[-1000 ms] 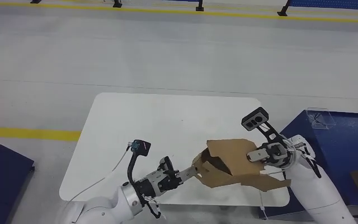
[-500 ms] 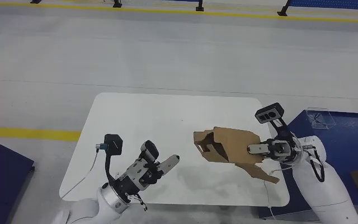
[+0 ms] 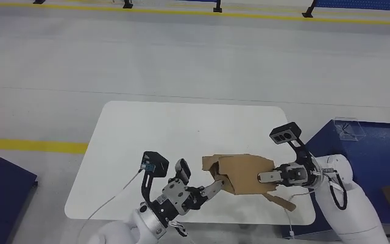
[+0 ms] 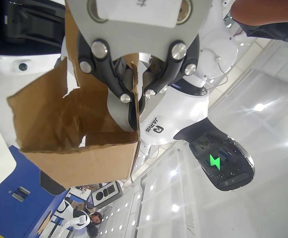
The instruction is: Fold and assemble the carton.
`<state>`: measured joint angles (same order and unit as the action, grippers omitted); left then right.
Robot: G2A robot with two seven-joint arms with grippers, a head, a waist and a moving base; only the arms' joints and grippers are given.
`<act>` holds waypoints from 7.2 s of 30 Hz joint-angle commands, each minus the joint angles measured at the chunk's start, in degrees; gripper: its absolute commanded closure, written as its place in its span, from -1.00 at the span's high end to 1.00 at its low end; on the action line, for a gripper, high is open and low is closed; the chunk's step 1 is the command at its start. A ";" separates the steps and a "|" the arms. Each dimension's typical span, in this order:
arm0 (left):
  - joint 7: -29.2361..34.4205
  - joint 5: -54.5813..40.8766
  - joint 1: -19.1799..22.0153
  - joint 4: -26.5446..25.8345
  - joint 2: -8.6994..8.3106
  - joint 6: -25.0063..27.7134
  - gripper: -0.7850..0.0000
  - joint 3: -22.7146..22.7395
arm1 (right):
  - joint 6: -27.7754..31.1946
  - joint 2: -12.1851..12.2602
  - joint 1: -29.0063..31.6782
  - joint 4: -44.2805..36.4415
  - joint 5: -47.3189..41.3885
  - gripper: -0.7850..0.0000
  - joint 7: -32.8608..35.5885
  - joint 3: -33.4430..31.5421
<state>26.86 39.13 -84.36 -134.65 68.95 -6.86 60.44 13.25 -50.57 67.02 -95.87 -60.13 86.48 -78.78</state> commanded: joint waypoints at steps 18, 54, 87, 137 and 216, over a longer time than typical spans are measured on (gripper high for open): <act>2.45 1.47 2.69 0.00 0.69 -3.39 1.00 -2.60 | -7.37 -0.66 2.00 0.24 -1.08 -1.00 -0.78 1.15; -1.84 -2.00 0.84 0.00 0.81 -3.26 1.00 4.07 | -27.04 -4.34 -1.89 5.90 -20.99 -1.00 1.52 11.96; 1.63 -9.53 -0.14 0.00 0.76 2.84 1.00 4.52 | -24.15 -5.01 -2.22 7.56 -20.18 -1.00 1.52 9.58; 3.76 1.76 0.13 0.00 1.05 -2.42 1.00 -0.56 | -13.13 -1.93 0.59 6.40 -11.97 -1.00 1.52 11.45; 8.37 -25.21 -1.49 1.07 0.26 8.45 1.00 19.18 | -29.54 1.88 -11.47 15.60 -35.48 -1.00 1.52 31.02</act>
<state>35.24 13.73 -85.86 -133.56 69.21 1.61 79.63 -16.29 -48.69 55.54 -80.27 -95.61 88.00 -47.77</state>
